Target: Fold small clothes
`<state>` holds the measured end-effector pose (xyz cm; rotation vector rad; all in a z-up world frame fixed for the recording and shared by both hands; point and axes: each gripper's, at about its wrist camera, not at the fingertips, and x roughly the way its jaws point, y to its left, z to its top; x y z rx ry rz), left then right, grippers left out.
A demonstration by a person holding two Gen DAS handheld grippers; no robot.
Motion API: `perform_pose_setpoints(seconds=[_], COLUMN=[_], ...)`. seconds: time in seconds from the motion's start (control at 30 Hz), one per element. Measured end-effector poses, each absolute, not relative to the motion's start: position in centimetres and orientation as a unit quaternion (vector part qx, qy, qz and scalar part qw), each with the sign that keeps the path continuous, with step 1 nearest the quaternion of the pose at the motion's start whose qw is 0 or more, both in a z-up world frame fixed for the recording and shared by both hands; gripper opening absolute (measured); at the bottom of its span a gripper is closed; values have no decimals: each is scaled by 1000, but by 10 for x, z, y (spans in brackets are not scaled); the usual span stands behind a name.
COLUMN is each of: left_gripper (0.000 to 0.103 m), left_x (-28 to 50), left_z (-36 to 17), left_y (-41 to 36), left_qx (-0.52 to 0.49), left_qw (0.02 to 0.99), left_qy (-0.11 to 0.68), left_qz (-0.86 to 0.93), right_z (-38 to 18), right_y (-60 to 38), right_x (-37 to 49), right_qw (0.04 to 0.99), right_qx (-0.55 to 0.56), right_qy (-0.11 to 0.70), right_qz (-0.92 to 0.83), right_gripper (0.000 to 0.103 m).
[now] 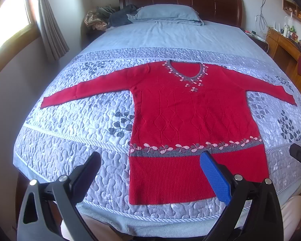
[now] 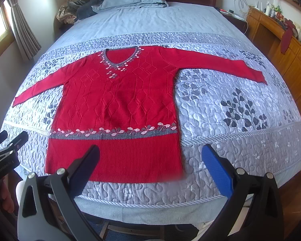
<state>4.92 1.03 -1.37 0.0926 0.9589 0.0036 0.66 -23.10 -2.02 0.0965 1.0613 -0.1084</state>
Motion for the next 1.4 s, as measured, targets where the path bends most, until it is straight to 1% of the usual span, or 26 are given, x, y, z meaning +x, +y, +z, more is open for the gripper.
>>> perform_pose_setpoints(seconds=[0.43, 0.53, 0.67, 0.77, 0.87, 1.03, 1.1, 1.23, 1.33, 1.4], left_gripper=[99, 99, 99, 99, 99, 99, 99, 99, 99, 99], left_x=[57, 73, 113, 159, 210, 285, 309, 340, 353, 357], left_z=[-22, -27, -25, -20, -23, -47, -57, -79, -100, -111], left_y=[7, -2, -27, -62, -116, -219, -262, -339, -375, -383], left_qx=[47, 49, 54, 44, 42, 22, 22, 43, 46, 45], left_qw=[881, 877, 875, 879, 882, 859, 856, 852, 844, 839], left_qy=[470, 478, 481, 474, 469, 507, 511, 514, 526, 532], left_qz=[1, -7, -15, -23, -29, -69, -77, -93, -97, -99], right_z=[-27, -29, -28, -26, -32, -58, -73, -106, -127, -145], right_y=[-235, -256, -333, -407, -480, -587, -627, -692, -732, -754], right_x=[12, 23, 57, 91, 127, 176, 191, 213, 222, 228], right_qw=[859, 857, 844, 833, 821, 795, 780, 761, 752, 741], right_qx=[48, 56, 86, 92, 94, 134, 142, 177, 217, 237], right_qy=[507, 510, 523, 528, 535, 560, 574, 588, 584, 586], right_qz=[-48, -47, -85, -133, -178, -191, -203, -211, -215, -225], right_gripper=[100, 100, 100, 100, 100, 100, 100, 100, 100, 95])
